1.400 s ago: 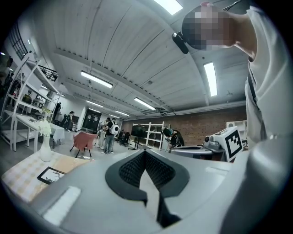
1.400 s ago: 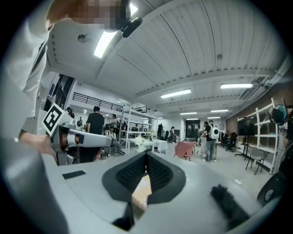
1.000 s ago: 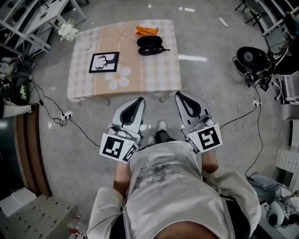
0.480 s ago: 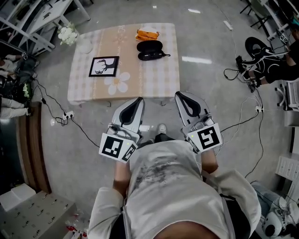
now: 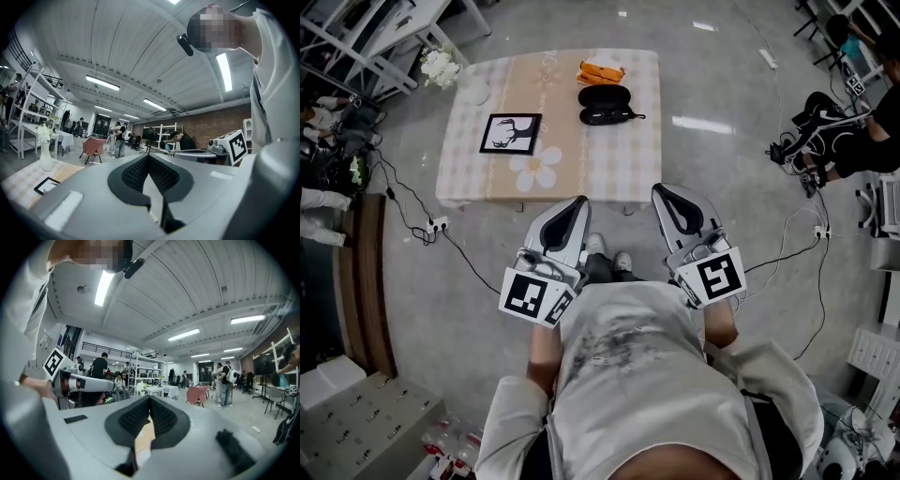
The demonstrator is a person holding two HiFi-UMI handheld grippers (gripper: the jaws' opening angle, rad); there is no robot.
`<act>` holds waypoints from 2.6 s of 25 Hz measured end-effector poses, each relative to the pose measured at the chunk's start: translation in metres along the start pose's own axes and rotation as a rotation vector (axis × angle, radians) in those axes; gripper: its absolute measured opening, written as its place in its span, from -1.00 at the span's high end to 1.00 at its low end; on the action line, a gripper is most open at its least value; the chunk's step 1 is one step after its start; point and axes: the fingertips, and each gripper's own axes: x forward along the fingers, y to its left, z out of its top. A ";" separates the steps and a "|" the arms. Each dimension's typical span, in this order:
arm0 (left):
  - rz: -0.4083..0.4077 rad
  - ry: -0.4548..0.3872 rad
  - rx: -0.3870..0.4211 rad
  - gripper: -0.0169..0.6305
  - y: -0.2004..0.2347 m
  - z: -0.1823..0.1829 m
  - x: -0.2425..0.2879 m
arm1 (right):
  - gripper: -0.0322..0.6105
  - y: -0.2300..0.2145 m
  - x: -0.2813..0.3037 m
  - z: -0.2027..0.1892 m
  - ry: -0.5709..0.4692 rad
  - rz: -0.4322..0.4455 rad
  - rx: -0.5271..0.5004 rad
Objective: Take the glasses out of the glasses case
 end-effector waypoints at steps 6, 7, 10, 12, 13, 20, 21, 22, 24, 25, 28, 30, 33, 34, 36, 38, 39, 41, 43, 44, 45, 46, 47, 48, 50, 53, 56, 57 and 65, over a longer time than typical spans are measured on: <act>0.008 0.007 -0.003 0.93 0.008 -0.003 0.007 | 0.85 -0.006 0.010 -0.002 0.000 0.006 0.000; 0.008 0.007 -0.004 0.93 0.009 -0.004 0.009 | 0.85 -0.008 0.012 -0.003 -0.001 0.006 0.000; 0.004 0.007 -0.006 0.93 0.014 -0.006 0.016 | 0.85 -0.012 0.016 -0.005 0.003 0.003 0.001; 0.000 0.005 -0.010 0.93 0.016 -0.006 0.021 | 0.85 -0.015 0.020 -0.006 0.007 0.001 0.000; -0.002 0.004 -0.012 0.93 0.018 -0.006 0.023 | 0.85 -0.017 0.023 -0.006 0.007 0.001 0.000; -0.012 0.007 -0.024 0.93 0.037 -0.011 0.038 | 0.85 -0.026 0.043 -0.013 0.020 -0.004 -0.001; -0.013 0.006 -0.025 0.93 0.041 -0.010 0.040 | 0.85 -0.027 0.046 -0.013 0.021 -0.006 -0.002; -0.014 0.006 -0.027 0.93 0.044 -0.010 0.042 | 0.85 -0.029 0.050 -0.012 0.023 -0.007 -0.003; -0.015 0.006 -0.030 0.93 0.051 -0.009 0.046 | 0.85 -0.031 0.058 -0.012 0.026 -0.008 -0.005; -0.015 0.006 -0.032 0.93 0.055 -0.008 0.048 | 0.85 -0.032 0.062 -0.012 0.028 -0.007 -0.006; -0.018 0.010 -0.039 0.92 0.067 -0.009 0.055 | 0.85 -0.036 0.074 -0.012 0.035 -0.007 -0.007; -0.020 0.013 -0.044 0.92 0.074 -0.010 0.061 | 0.85 -0.038 0.082 -0.013 0.039 -0.007 -0.006; -0.024 0.017 -0.052 0.93 0.084 -0.010 0.068 | 0.85 -0.042 0.093 -0.015 0.047 -0.008 -0.005; -0.024 0.018 -0.054 0.93 0.087 -0.010 0.070 | 0.85 -0.044 0.096 -0.015 0.049 -0.008 -0.005; -0.026 0.021 -0.057 0.93 0.093 -0.011 0.075 | 0.85 -0.047 0.103 -0.015 0.051 -0.009 -0.004; -0.027 0.025 -0.059 0.93 0.099 -0.012 0.080 | 0.85 -0.050 0.109 -0.017 0.056 -0.009 -0.003; -0.027 0.028 -0.060 0.92 0.101 -0.012 0.082 | 0.85 -0.052 0.112 -0.017 0.060 -0.009 -0.003; -0.027 0.033 -0.062 0.93 0.107 -0.013 0.087 | 0.85 -0.055 0.118 -0.019 0.067 -0.008 -0.003; -0.029 0.037 -0.065 0.92 0.112 -0.014 0.092 | 0.85 -0.058 0.124 -0.020 0.074 -0.010 -0.002; -0.030 0.038 -0.066 0.93 0.115 -0.014 0.094 | 0.85 -0.060 0.127 -0.020 0.078 -0.011 -0.002; -0.032 0.039 -0.069 0.93 0.118 -0.015 0.096 | 0.85 -0.061 0.130 -0.021 0.081 -0.012 -0.002; -0.033 0.041 -0.071 0.92 0.121 -0.016 0.099 | 0.85 -0.063 0.133 -0.022 0.085 -0.013 -0.002; -0.035 0.043 -0.074 0.93 0.124 -0.017 0.101 | 0.85 -0.064 0.136 -0.023 0.089 -0.013 -0.002; -0.037 0.046 -0.077 0.93 0.127 -0.017 0.104 | 0.85 -0.065 0.139 -0.024 0.093 -0.014 -0.001; -0.040 0.051 -0.081 0.93 0.133 -0.019 0.109 | 0.85 -0.069 0.146 -0.025 0.101 -0.017 0.001; -0.043 0.059 -0.084 0.93 0.143 -0.021 0.117 | 0.85 -0.075 0.157 -0.028 0.111 -0.020 0.004; -0.045 0.069 -0.086 0.92 0.154 -0.024 0.125 | 0.85 -0.080 0.169 -0.031 0.125 -0.022 0.003; -0.047 0.071 -0.087 0.93 0.157 -0.025 0.128 | 0.85 -0.081 0.172 -0.032 0.129 -0.023 0.001; -0.068 0.077 -0.112 0.92 0.181 -0.027 0.150 | 0.85 -0.091 0.198 -0.034 0.159 -0.034 -0.006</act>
